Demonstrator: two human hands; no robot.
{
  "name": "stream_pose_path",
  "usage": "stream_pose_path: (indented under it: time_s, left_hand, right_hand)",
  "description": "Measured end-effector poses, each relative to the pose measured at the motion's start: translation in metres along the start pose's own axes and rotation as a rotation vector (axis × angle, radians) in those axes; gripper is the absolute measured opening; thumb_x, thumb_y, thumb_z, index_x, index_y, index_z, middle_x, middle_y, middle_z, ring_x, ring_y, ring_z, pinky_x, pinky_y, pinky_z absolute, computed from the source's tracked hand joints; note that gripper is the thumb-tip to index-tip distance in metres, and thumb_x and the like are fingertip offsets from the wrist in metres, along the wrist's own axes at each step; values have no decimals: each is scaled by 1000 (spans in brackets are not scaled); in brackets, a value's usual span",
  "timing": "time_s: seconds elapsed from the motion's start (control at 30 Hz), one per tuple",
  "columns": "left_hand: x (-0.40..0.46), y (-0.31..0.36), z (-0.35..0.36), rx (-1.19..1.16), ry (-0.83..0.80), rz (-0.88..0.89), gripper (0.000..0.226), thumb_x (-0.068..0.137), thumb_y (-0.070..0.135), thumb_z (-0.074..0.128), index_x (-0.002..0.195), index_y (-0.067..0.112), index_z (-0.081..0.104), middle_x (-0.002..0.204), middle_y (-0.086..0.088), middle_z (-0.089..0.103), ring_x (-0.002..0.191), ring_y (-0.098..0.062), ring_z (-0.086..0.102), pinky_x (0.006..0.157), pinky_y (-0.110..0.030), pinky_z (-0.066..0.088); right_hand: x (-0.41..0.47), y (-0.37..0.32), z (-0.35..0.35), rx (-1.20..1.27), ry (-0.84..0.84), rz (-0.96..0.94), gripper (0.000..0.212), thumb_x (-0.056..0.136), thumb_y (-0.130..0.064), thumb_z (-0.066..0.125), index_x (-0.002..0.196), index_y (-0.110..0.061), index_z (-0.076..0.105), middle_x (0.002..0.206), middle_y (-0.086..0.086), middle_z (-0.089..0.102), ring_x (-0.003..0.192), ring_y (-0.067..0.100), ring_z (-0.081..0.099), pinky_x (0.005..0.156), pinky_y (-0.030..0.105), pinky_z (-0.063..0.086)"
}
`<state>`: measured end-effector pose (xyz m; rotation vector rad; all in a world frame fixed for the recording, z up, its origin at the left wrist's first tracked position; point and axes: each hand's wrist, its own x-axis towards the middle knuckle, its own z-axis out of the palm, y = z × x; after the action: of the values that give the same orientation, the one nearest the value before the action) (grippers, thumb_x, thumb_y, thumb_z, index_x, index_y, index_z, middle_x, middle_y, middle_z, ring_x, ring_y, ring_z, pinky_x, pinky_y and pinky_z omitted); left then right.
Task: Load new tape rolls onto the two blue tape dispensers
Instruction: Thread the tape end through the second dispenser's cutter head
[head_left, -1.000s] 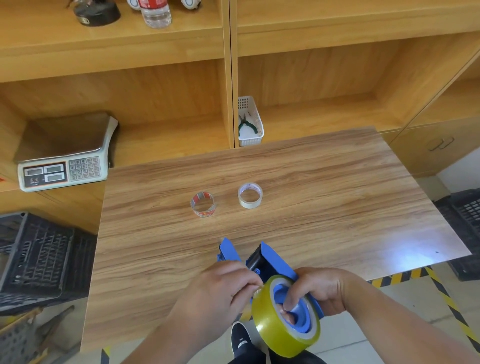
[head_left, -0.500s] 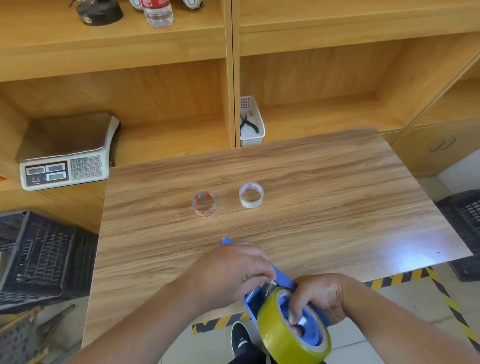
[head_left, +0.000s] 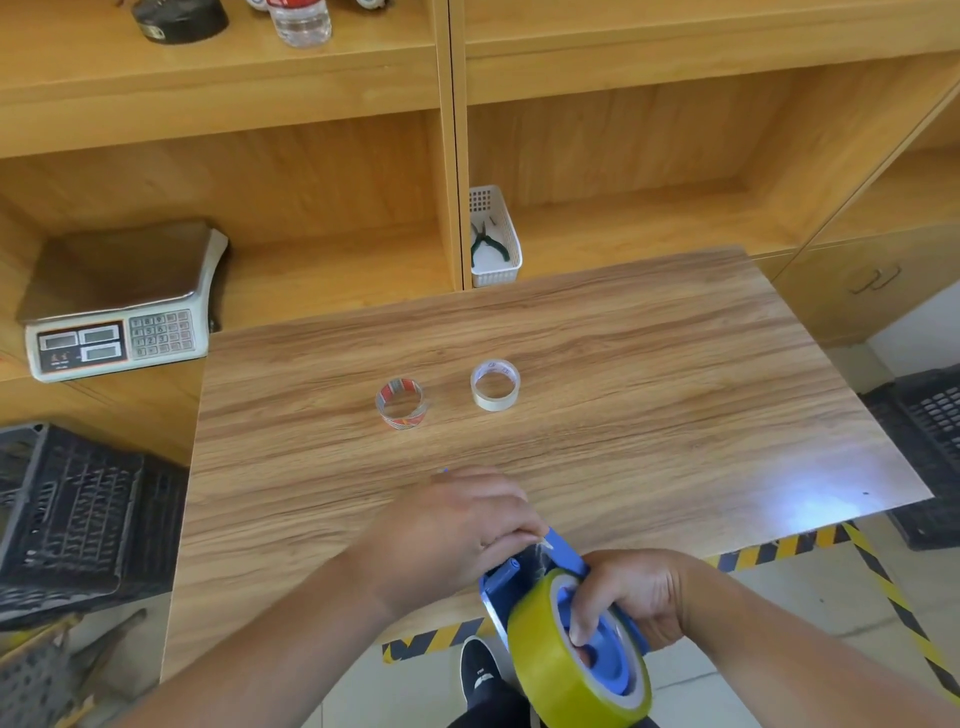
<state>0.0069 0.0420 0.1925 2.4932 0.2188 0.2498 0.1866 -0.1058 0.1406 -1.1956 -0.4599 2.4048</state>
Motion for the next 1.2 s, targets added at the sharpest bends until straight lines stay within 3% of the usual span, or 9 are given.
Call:
stream_pose_path:
  time_s: [0.07, 0.17, 0.27, 0.33, 0.4, 0.5, 0.6, 0.77, 1.2]
  left_hand:
    - [3, 0, -2, 2, 4, 25, 13, 100, 30, 63, 99, 26, 75, 96, 14, 71, 92, -4, 61, 83, -12, 45]
    - [3, -2, -6, -30, 51, -26, 7, 97, 25, 69, 97, 24, 76, 94, 14, 71, 89, -2, 61, 82, -8, 43]
    - [-3, -3, -8, -76, 69, -118, 4, 95, 24, 73, 95, 28, 75, 91, 15, 71, 84, 0, 62, 75, -13, 48]
    - [-5, -5, -11, -141, 9, -234, 6, 96, 28, 71, 93, 33, 74, 89, 16, 70, 84, -3, 63, 74, -19, 51]
    - [-6, -9, -15, -167, -50, -313, 5, 94, 33, 70, 92, 36, 73, 86, 19, 68, 85, -4, 63, 75, -22, 52]
    - [-6, -13, -19, -181, -111, -353, 4, 92, 37, 69, 91, 40, 71, 86, 18, 69, 85, -5, 64, 76, -25, 53]
    - [-6, -17, -26, -177, -132, -382, 10, 94, 32, 71, 88, 40, 72, 86, 18, 70, 87, -4, 64, 74, -17, 50]
    - [-5, -15, -34, -159, -186, -392, 21, 95, 30, 72, 81, 44, 67, 84, 18, 68, 87, -4, 63, 70, -11, 45]
    - [-13, -24, -44, -226, -230, -476, 11, 98, 29, 68, 89, 37, 69, 93, 19, 73, 89, -6, 65, 69, -10, 44]
  right_hand:
    - [1, 2, -1, -24, -4, -9, 60, 64, -4, 75, 119, 3, 54, 114, 23, 47, 101, 33, 49, 97, 43, 40]
    - [0, 6, -7, 3, 34, -45, 63, 63, -8, 77, 120, 4, 55, 109, 21, 49, 93, 31, 54, 88, 39, 46]
    - [-6, 3, -7, 59, 17, -67, 47, 66, -6, 73, 111, 3, 59, 102, 18, 54, 87, 27, 57, 86, 37, 48]
    - [-12, -3, 0, -6, -12, -107, 14, 74, 3, 59, 87, -2, 63, 81, 10, 61, 75, 20, 57, 79, 30, 48]
    - [-15, -10, 5, -42, -44, -130, 20, 78, 8, 46, 73, -9, 56, 70, 3, 56, 69, 18, 52, 75, 28, 45]
    - [-14, -14, 7, -117, -50, -165, 21, 78, 10, 46, 73, -10, 51, 72, 3, 50, 71, 21, 46, 81, 36, 38]
    - [-13, -17, 8, -182, -61, -163, 24, 79, 13, 47, 76, -10, 52, 73, 3, 51, 71, 20, 47, 89, 44, 32]
    - [-14, -19, 7, -183, -52, -156, 20, 80, 15, 48, 81, -5, 49, 76, 9, 44, 72, 22, 44, 80, 29, 43]
    - [-23, -11, 8, -204, 40, -75, 41, 79, 18, 52, 71, -20, 66, 72, 2, 56, 72, 14, 57, 80, 30, 45]
